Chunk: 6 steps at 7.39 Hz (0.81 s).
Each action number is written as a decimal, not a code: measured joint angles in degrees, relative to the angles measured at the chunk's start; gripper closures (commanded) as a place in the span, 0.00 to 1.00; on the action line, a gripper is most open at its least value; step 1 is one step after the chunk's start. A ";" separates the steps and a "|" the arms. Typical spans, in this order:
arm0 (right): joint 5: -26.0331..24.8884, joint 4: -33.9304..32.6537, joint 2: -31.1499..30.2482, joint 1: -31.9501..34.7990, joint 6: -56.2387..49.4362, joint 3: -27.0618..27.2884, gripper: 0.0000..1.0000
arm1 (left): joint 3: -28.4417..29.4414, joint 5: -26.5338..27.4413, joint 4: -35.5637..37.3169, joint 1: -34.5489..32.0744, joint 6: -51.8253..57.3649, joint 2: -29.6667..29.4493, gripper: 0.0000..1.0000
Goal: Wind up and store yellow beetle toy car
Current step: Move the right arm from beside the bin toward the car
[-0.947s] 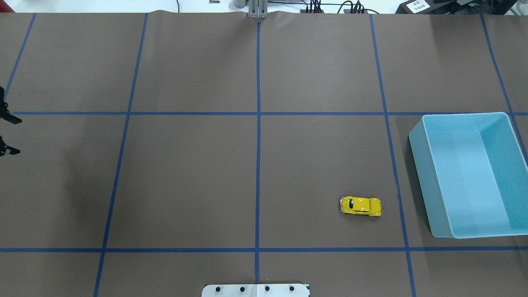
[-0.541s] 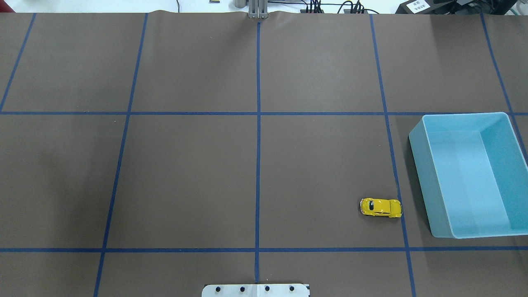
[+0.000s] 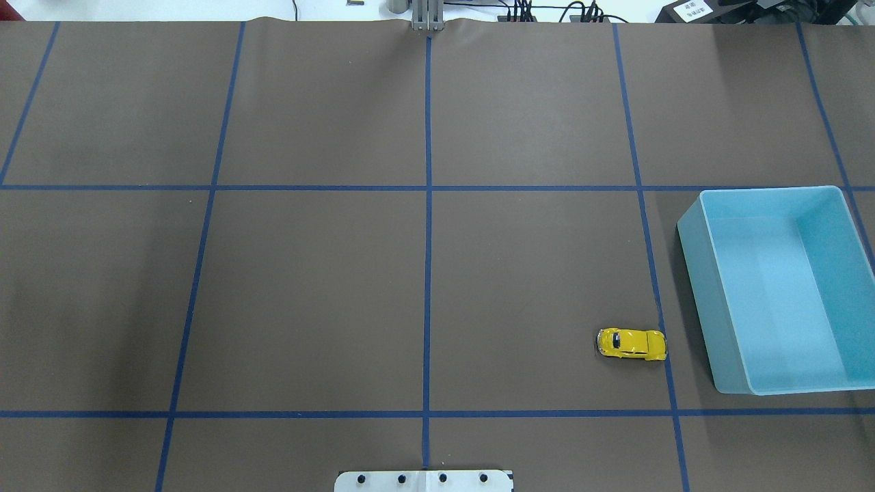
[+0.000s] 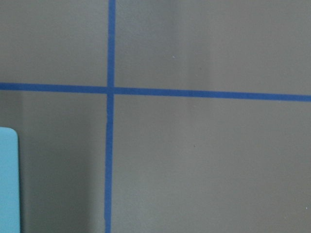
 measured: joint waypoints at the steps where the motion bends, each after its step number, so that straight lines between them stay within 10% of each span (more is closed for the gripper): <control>1: 0.54 -0.22 -0.24 -1.50 -0.02 4.35 0.01 | 0.03 -0.04 0.42 -1.45 -2.57 0.12 0.00; 6: 2.50 2.59 3.76 -17.23 -0.20 14.46 0.01 | 0.13 -4.76 -0.52 -3.06 -18.38 0.06 0.00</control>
